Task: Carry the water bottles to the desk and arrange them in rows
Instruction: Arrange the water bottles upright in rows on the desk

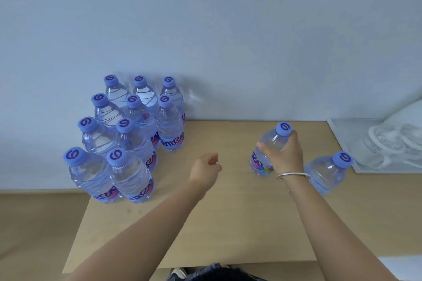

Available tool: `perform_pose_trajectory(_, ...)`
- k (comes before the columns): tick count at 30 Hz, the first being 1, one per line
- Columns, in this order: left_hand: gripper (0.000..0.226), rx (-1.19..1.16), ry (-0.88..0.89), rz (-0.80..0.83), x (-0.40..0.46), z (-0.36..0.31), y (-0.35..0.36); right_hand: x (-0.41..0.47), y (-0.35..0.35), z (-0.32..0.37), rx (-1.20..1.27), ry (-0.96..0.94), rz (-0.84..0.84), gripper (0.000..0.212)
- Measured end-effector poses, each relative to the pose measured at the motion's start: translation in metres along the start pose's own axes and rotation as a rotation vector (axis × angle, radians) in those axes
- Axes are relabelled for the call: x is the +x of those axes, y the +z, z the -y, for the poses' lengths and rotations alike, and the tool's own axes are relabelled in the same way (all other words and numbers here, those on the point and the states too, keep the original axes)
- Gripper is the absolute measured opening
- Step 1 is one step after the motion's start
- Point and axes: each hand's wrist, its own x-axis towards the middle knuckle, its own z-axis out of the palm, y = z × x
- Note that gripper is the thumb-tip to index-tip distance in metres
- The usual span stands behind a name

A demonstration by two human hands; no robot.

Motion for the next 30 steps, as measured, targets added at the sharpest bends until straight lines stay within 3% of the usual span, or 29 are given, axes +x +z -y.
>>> perform_pose_trajectory(6, 0.048, -0.073, -0.062, 0.079, -0.007, 0.005, -0.013, 0.004, -0.013, 0.037, 0.015, -0.057, 0.232, 0.044)
perform_pose_trajectory(12, 0.026, -0.441, -0.243, 0.162, -0.015, -0.006, -0.020, -0.001, -0.022, 0.101, 0.086, -0.219, 0.465, 0.037)
perform_pose_trajectory(19, 0.042, -0.669, -0.277, 0.279, -0.022, -0.020, -0.033, -0.013, -0.018, 0.141, 0.100, -0.348, 0.696, 0.043)
perform_pose_trajectory(25, 0.039, -0.894, -0.265, 0.275, -0.028, -0.027, -0.042, -0.016, -0.011, 0.149, 0.151, -0.411, 0.779, 0.040)
perform_pose_trajectory(30, 0.036, -0.988, -0.249, 0.234, -0.033, -0.024, -0.039, -0.017, -0.001, 0.152, 0.095, -0.416, 0.796, 0.053)
